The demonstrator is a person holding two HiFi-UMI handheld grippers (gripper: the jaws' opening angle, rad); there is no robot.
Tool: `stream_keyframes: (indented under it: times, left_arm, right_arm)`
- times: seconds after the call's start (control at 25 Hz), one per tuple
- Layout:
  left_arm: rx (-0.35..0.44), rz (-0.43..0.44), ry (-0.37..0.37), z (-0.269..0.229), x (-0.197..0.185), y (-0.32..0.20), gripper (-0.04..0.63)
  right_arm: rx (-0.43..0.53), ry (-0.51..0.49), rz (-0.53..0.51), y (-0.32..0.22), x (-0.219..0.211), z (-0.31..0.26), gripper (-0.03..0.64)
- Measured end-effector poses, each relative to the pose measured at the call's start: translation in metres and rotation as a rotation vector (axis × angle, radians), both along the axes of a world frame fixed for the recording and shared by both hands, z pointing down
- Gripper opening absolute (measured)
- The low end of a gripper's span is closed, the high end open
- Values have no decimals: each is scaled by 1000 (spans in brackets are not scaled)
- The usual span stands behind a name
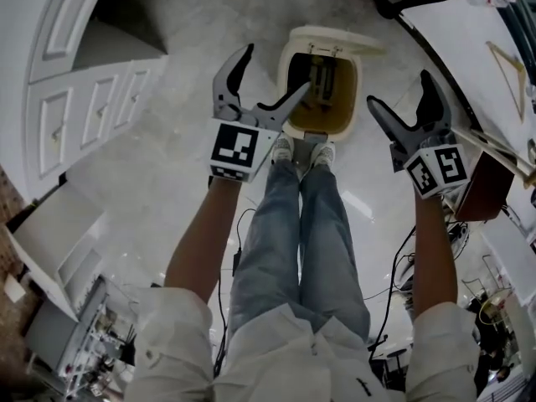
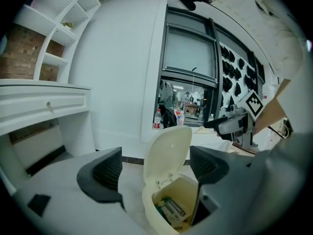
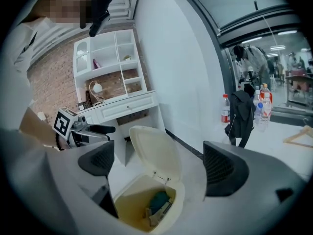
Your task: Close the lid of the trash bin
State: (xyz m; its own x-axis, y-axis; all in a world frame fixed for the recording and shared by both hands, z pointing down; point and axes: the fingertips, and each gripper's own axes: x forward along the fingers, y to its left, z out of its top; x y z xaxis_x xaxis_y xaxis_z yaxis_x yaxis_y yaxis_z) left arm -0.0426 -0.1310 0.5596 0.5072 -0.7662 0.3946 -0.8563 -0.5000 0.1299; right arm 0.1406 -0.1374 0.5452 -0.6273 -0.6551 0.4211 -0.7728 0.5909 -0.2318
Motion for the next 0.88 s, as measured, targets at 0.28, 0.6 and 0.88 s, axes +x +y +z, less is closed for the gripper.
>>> stream_keyframes:
  times: [0.28, 0.6, 0.88]
  left_arm:
    - [-16, -6, -27, 38, 4, -20, 451]
    - [-18, -10, -46, 58, 5, -36, 441]
    - [14, -37, -113, 66, 3, -50, 178]
  right_arm:
    - [-8, -19, -3, -20, -5, 38, 558]
    - [-7, -7, 4, -29, -16, 65, 524]
    - [6, 23, 55, -47, -19, 73, 407]
